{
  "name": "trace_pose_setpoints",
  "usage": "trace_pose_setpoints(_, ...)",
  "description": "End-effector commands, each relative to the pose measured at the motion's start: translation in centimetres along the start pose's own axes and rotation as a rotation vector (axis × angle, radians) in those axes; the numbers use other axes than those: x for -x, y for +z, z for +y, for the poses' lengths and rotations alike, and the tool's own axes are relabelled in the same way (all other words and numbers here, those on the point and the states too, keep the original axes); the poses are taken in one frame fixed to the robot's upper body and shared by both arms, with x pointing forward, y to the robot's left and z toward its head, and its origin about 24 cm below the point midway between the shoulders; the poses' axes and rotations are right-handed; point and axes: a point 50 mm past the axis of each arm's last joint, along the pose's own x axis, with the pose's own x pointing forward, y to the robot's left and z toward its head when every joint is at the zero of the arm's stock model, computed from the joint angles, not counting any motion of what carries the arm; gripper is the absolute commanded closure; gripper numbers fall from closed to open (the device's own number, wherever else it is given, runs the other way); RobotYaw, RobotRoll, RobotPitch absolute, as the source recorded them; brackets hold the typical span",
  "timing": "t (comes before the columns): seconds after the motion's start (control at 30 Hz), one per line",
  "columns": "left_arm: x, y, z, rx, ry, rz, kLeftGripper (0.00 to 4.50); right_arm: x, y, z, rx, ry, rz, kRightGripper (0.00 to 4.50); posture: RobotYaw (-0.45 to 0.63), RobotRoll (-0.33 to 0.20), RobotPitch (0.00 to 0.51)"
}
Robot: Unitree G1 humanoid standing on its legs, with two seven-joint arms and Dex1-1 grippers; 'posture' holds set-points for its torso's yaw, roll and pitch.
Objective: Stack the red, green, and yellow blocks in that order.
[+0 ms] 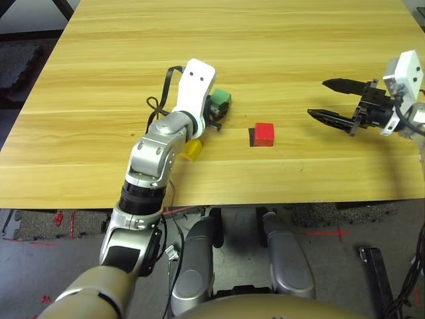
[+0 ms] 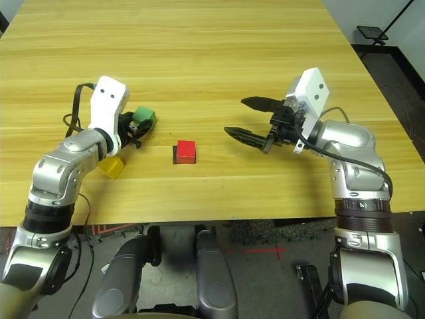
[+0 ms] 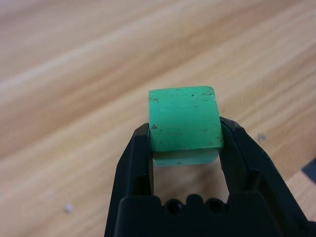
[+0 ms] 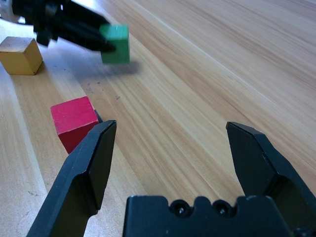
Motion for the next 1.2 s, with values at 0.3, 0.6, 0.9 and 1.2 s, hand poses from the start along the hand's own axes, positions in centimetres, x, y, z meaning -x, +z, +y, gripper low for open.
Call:
trace_pose_setpoints(0.3,2.6,3.5,-0.5,-0.241,-0.462,-0.225,2.50,0.6,0.6,0.7,-0.021,0.140,0.039,0.00,0.27,0.086,0.300)
trace_pose_setpoints(0.6,1.5,4.3,-2.1,-0.279,-0.618,-0.247,2.50,2.2,1.0,1.9,-0.014,0.238,0.128,0.00,0.24,0.082,0.304)
trace_pose_setpoints(0.9,2.1,3.7,-4.3,-0.358,-0.844,-0.202,2.50,3.1,0.9,2.1,-0.015,0.251,0.172,0.00,0.21,0.080,0.303)
trace_pose_setpoints(1.2,1.3,2.8,-5.5,-0.420,-0.885,-0.154,2.50,2.8,0.6,2.4,-0.015,0.242,0.156,0.00,0.19,0.077,0.292)
